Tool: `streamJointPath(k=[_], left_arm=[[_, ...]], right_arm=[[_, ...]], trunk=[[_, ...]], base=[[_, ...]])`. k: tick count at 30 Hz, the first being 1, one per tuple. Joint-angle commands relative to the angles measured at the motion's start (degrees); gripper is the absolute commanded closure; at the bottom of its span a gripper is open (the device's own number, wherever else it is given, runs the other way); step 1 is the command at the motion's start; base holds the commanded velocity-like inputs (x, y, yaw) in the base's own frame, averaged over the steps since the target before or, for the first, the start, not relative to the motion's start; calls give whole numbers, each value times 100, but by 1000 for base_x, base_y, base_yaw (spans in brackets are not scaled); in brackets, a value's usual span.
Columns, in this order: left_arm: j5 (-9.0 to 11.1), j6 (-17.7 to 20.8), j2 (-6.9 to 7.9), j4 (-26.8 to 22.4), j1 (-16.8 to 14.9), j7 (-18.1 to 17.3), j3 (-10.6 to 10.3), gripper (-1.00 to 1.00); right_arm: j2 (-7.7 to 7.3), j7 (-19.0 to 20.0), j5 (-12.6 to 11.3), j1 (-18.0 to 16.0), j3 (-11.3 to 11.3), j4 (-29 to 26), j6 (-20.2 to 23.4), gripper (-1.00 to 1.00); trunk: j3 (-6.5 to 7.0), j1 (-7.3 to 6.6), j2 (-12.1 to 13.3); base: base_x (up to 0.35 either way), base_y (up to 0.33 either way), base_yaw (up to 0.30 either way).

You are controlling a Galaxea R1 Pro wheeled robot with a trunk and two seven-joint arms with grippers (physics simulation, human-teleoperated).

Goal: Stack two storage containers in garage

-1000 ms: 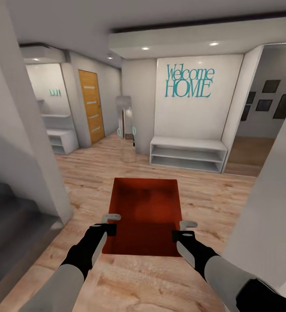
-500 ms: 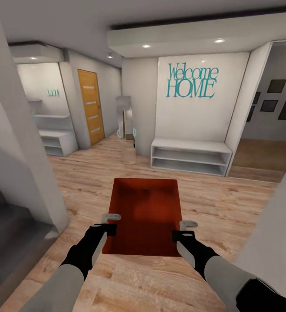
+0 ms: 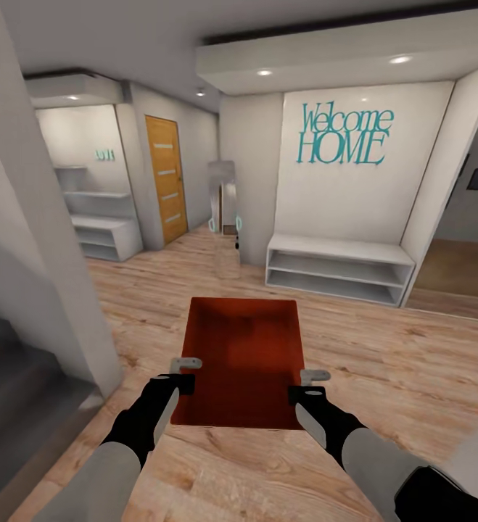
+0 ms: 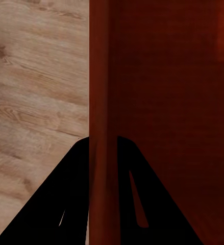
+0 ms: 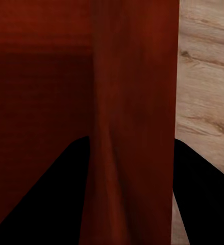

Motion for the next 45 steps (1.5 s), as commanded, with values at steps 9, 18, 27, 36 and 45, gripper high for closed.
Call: streamJointPath(k=[9,18,27,36,45], left_arm=[[-197,58,-2,-8,-4,107,114,100],[-197,58,-2,-8,-3,104,115,100],[-197,58,-2,-8,-3,104,114,100],[-197,58,-2,-8,-3,104,114,100],[-197,58,-2,-8,-2,104,115,100]], right_arm=[[-4,-59,221,-6,-109,-24,47,100],[-4,-59,221,-6,-108,-24,47,100],[3,-59,221,-6,-107,-24,47,100],[3,-59,221,-6,-103,-24,47,100],[2,-59,221,-6,-103,-24,47,100]], trunk=[[-12,7,-13],[-12,7,-13],[-12,7,-13],[-12,7,-13],[-12,7,-13]], base=[[322,0,0],[322,0,0],[322,0,0],[322,0,0],[322,0,0]])
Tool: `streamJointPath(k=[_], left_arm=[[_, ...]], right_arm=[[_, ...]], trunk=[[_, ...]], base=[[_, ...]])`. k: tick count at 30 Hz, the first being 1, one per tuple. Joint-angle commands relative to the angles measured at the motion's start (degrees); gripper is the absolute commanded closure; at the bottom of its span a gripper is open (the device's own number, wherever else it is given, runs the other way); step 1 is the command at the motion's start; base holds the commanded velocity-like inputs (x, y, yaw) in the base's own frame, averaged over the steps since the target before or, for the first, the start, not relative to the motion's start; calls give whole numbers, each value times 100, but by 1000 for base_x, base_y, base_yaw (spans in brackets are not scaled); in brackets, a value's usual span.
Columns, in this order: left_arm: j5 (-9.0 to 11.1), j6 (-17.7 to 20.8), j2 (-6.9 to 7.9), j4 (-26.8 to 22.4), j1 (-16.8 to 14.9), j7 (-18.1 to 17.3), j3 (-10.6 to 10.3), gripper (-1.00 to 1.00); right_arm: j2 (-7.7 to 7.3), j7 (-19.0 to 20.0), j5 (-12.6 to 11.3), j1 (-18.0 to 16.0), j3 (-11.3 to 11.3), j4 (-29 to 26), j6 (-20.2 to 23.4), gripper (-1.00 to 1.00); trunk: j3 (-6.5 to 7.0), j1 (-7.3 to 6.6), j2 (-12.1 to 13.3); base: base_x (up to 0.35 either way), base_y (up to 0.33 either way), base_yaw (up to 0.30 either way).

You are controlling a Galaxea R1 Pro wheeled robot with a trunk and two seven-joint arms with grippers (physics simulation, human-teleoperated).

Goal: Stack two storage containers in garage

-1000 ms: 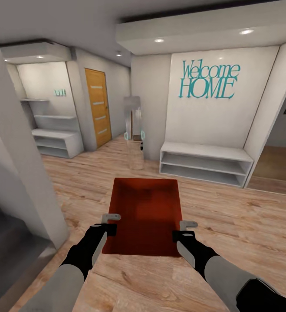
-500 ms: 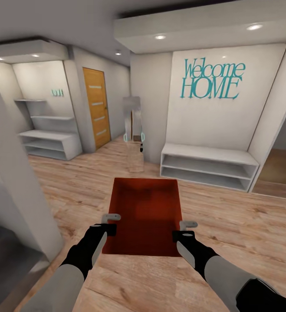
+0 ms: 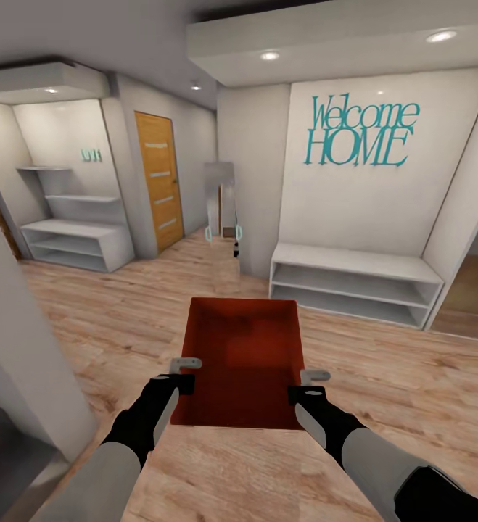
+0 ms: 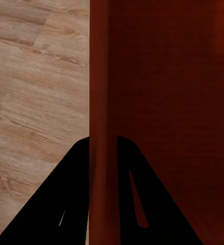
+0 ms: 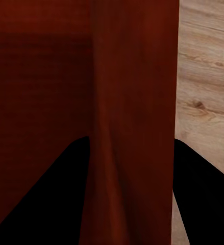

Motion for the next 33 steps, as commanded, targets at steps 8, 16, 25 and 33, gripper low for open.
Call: streamJointPath(k=[8,16,25,33], left_arm=[[-199,58,-3,-9,-6,106,102,100],[-199,58,-3,-9,-5,106,103,100],[-199,58,-3,-7,-5,106,105,100],[-199,58,-3,-9,-6,106,103,100]], right_arm=[[-2,-46,223,-6,-112,-22,41,100],[-5,-46,223,-6,-109,-22,41,100],[-4,-46,223,-6,-109,-22,41,100],[0,-46,223,-6,-109,-22,41,100]], trunk=[[-12,7,-13],[-12,7,-13],[-12,7,-13],[-12,7,-13]], base=[[322,0,0],[322,0,0],[322,0,0],[322,0,0]])
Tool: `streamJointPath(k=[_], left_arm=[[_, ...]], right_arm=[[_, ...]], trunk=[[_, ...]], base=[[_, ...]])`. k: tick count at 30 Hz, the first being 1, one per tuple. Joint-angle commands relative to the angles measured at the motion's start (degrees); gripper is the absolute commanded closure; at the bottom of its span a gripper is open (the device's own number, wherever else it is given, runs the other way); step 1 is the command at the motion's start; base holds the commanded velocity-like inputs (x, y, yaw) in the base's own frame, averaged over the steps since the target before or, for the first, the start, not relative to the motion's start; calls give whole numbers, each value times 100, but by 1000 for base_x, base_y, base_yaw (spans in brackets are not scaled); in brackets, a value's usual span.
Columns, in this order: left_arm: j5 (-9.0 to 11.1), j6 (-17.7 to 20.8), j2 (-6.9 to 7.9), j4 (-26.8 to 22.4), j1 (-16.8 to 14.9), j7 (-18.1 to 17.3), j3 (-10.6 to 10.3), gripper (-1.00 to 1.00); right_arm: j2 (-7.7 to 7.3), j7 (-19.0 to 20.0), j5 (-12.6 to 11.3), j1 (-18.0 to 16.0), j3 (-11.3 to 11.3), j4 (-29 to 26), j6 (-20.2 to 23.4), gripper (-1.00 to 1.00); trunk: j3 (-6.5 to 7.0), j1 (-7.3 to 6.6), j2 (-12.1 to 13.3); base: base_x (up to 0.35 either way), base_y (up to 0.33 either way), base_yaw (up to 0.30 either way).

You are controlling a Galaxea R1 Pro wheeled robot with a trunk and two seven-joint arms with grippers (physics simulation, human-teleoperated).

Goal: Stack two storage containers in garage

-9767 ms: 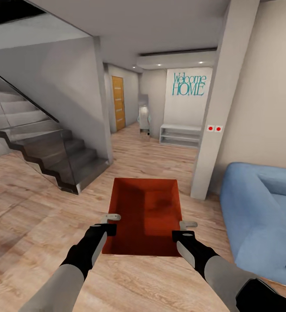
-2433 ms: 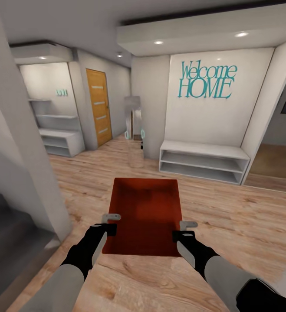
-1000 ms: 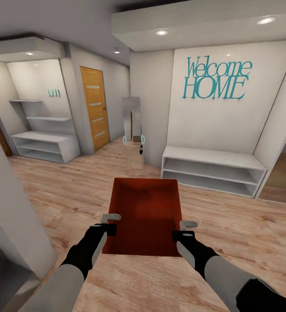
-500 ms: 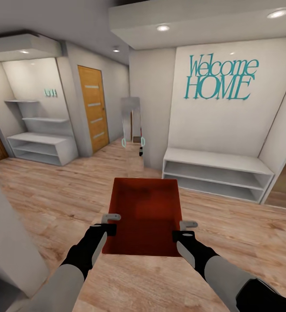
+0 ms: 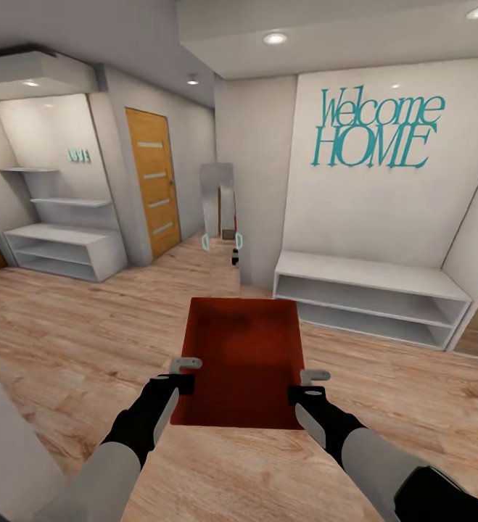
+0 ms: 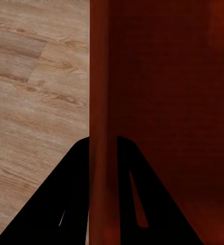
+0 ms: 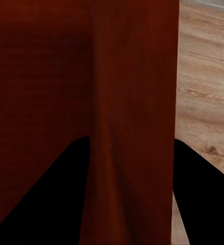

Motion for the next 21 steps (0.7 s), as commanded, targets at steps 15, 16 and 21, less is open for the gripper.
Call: streamJointPath(k=[15,16,21], left_arm=[[-201,57,-4,-9,-3,106,100,100],[-201,57,-4,-9,-4,105,100,100],[-201,57,-4,-9,-3,107,101,100]], right_arm=[[-11,-42,224,-5,-118,-22,42,100],[-11,-42,224,-5,-118,-22,42,100],[-11,-42,223,-5,-118,-22,42,100]], trunk=[[-12,7,-13],[-12,7,-13],[-12,7,-13]], base=[[322,0,121],[322,0,137],[322,0,41]])
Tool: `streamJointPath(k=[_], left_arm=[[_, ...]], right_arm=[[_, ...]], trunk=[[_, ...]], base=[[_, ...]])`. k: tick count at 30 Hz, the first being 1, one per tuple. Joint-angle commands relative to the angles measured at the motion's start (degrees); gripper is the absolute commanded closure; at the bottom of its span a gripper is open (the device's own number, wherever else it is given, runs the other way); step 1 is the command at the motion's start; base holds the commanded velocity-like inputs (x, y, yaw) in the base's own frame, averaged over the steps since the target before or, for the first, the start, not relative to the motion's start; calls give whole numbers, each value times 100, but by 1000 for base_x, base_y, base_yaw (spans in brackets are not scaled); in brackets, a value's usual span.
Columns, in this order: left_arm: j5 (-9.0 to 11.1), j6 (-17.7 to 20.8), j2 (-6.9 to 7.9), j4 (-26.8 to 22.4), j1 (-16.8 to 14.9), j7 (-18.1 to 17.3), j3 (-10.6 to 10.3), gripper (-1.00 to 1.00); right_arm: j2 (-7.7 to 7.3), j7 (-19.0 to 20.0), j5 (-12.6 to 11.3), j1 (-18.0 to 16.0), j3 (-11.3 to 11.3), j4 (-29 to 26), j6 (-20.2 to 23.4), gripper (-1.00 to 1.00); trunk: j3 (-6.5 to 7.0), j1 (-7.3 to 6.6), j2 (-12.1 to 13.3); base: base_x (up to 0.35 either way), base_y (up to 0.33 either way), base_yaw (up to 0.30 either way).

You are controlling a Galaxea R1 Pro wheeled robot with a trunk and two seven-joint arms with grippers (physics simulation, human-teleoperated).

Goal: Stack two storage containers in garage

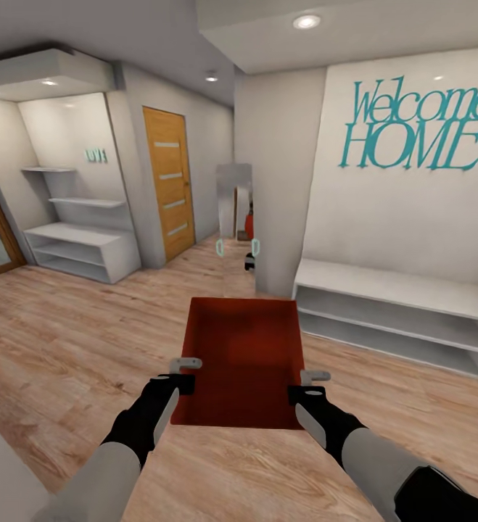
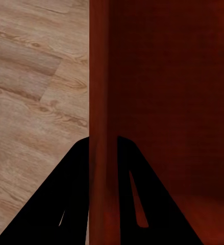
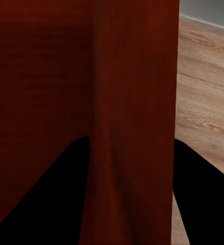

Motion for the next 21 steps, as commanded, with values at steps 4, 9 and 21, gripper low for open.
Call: streamJointPath(k=[4,9,21], left_arm=[[-196,58,-2,-8,-5,106,112,100],[-196,58,-2,-8,-4,105,113,100],[-196,58,-2,-8,-5,106,112,100]], right_arm=[[-4,-59,220,-6,-111,-24,46,100],[-3,-59,218,-6,-111,-24,46,100],[-4,-59,220,-6,-111,-24,46,100]], trunk=[[-12,7,-13],[-12,7,-13],[-12,7,-13]], base=[[322,0,3],[322,0,3],[322,0,234]])
